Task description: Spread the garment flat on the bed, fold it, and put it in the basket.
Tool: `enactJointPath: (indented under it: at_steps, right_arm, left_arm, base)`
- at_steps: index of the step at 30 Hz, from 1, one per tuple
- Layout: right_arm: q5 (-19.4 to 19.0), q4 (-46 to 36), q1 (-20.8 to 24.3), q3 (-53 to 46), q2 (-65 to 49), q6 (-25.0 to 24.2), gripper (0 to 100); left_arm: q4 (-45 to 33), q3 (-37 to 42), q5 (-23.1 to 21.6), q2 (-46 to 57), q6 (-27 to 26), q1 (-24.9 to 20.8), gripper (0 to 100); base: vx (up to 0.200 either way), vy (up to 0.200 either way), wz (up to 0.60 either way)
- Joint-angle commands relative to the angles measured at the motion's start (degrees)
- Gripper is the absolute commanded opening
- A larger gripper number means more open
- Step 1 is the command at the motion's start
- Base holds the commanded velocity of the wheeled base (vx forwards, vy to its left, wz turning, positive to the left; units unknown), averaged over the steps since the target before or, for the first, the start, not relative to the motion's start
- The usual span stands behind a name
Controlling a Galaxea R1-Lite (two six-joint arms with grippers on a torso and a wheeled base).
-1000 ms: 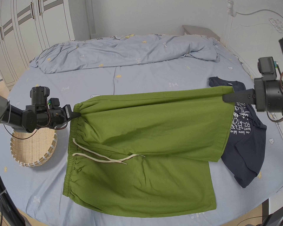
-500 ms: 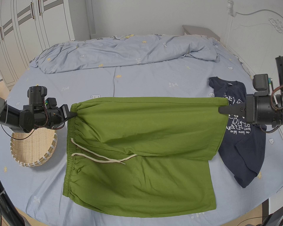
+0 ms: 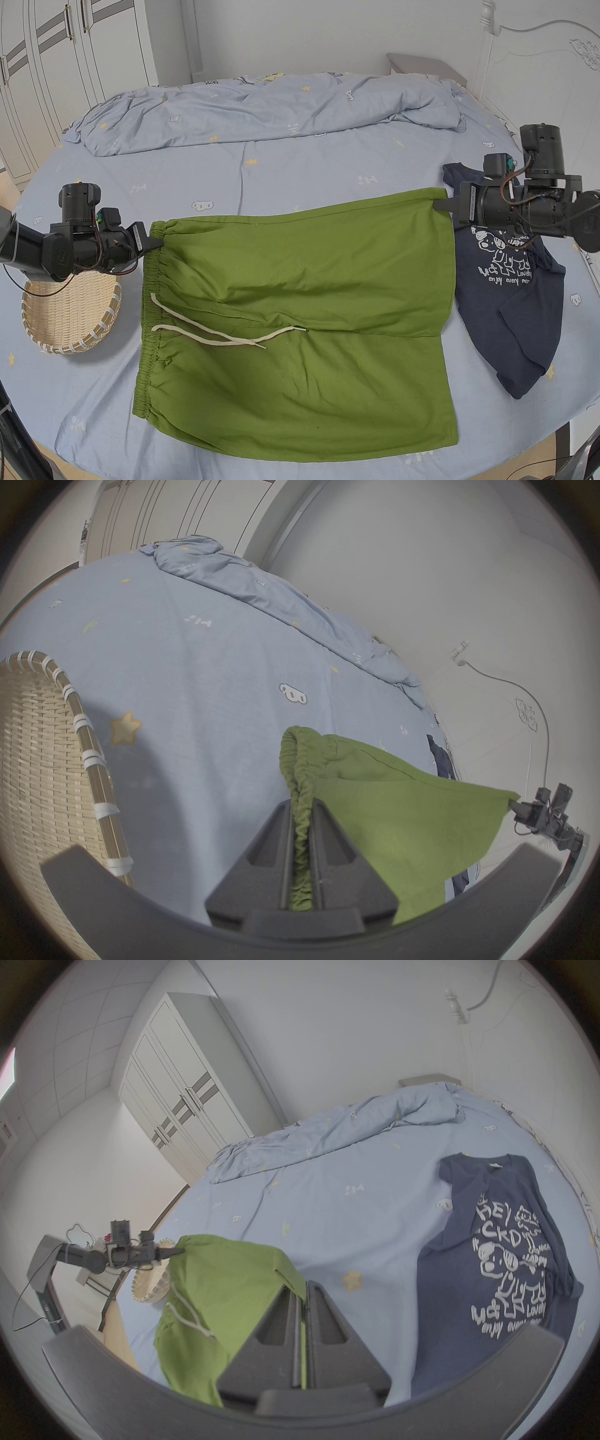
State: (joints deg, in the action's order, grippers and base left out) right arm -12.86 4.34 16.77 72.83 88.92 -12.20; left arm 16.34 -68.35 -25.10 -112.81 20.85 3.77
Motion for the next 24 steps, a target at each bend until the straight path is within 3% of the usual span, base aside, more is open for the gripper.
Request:
enactJointPath:
  at_steps: [1,14,24]
  right_arm:
    - [-0.1,1.2,-2.6,9.6,11.5,1.2,0]
    - [0.4,0.8,-2.9,31.2,29.6,3.6,0]
    - [0.5,0.2,-4.9,33.3,32.0,3.7,0]
  left_arm:
    - [0.1,-0.1,-0.1,-0.6,-0.3,0.4,0]
    - [3.0,-0.4,0.3,-2.3,-0.6,1.1,0]
    - [4.0,-4.1,0.3,-6.8,-1.3,1.7,0]
  base:
    - [0.0,0.0,0.0]
    - [0.0,0.0,0.0]
    - [0.0,0.0,0.0]
